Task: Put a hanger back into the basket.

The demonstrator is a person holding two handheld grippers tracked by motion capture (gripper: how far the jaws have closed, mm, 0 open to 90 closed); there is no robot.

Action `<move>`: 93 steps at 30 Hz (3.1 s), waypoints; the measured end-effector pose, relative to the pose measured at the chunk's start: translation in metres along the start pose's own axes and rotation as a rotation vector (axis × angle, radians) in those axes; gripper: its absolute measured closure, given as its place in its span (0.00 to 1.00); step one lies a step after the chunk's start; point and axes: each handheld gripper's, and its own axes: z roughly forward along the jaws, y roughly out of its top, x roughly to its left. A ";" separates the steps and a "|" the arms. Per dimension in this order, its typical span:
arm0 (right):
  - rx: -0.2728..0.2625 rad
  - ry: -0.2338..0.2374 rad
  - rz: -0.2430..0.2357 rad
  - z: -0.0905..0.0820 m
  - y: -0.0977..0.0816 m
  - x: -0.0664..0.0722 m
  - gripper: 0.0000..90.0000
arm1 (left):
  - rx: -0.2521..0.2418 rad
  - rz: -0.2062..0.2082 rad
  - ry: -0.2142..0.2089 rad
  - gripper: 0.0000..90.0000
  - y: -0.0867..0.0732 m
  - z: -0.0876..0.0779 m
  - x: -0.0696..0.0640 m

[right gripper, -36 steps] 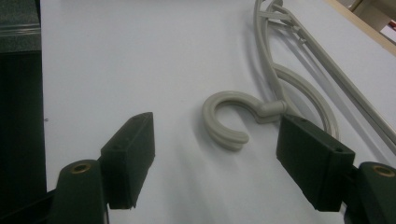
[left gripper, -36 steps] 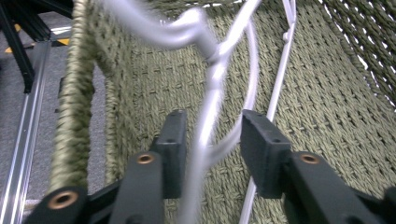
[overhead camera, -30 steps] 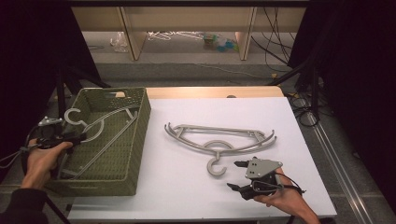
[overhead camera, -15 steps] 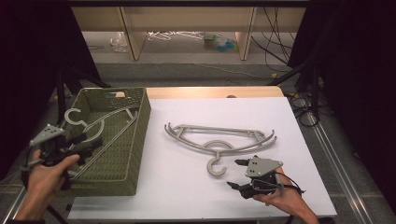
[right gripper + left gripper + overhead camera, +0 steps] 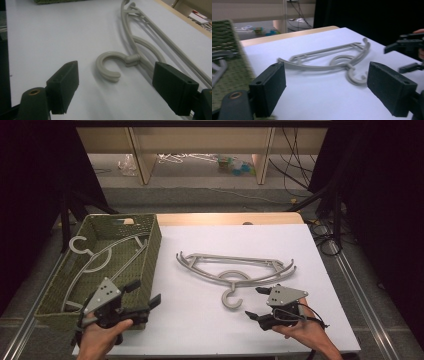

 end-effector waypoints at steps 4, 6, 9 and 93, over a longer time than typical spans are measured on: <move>-0.034 -0.037 0.072 -0.005 -0.002 -0.006 0.23 | -0.005 0.060 -0.010 0.17 -0.016 0.011 -0.013; -0.052 -0.046 0.099 -0.007 -0.002 -0.008 0.23 | -0.003 0.061 -0.026 0.18 -0.026 0.019 -0.016; -0.076 -0.055 0.128 -0.008 -0.003 -0.009 0.23 | -0.006 0.073 -0.030 0.18 -0.029 0.021 -0.015; 0.279 0.229 -0.436 0.050 0.013 -0.086 0.91 | 0.049 0.181 -0.109 0.23 -0.042 0.026 -0.022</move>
